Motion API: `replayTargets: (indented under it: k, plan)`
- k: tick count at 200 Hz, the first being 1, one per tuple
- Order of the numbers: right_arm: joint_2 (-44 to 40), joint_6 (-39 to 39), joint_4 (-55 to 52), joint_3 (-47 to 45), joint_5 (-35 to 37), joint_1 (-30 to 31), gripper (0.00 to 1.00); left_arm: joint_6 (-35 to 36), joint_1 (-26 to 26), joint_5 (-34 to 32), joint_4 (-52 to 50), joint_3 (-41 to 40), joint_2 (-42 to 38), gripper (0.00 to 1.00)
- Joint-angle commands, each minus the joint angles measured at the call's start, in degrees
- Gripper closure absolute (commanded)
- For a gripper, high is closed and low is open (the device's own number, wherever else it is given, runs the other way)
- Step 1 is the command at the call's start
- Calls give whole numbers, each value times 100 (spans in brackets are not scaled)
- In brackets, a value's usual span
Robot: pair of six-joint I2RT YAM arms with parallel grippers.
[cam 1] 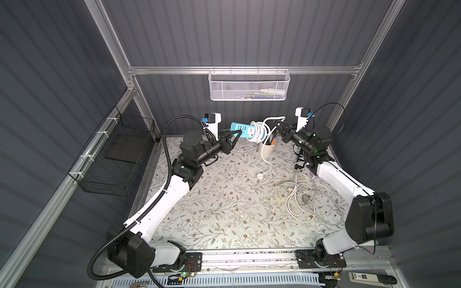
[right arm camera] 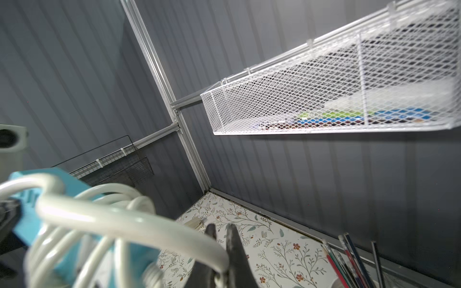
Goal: Unwrap the cord wrapped around the power strip
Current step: Unwrap the power cord from the power strip.
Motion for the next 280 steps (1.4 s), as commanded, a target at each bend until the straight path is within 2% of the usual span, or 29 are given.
replayTargets:
  k: [1, 23, 45, 67, 125, 159, 224, 280]
  plan:
    - [-570, -257, -802, -297, -502, 67, 100, 37, -23, -186, 715, -1, 6, 100]
    - [-1159, -795, -1744, -439, -656, 242, 100, -70, 7, -177, 1048, 89, 234, 100]
    - [-1387, -1470, -2923, -280, -638, 578, 100, -173, 26, -84, 1302, 262, 463, 100]
    - [-1367, -1563, -3299, -366, -624, 721, 100, -271, 34, 50, 1440, 545, 643, 100]
    - [-655, -1399, -3056, -844, -371, 992, 100, -273, 34, 199, 1373, 950, 667, 100]
    - [3, -1176, -2724, -759, 33, 1000, 100, -619, 34, 341, 1543, 841, 611, 100]
    - [1209, -454, -2109, 304, 349, 641, 100, -1453, 26, 599, 2031, 55, 390, 100]
    - [1659, -269, -2214, 1576, 283, 279, 100, -1865, -154, 635, 2284, -743, 262, 100]
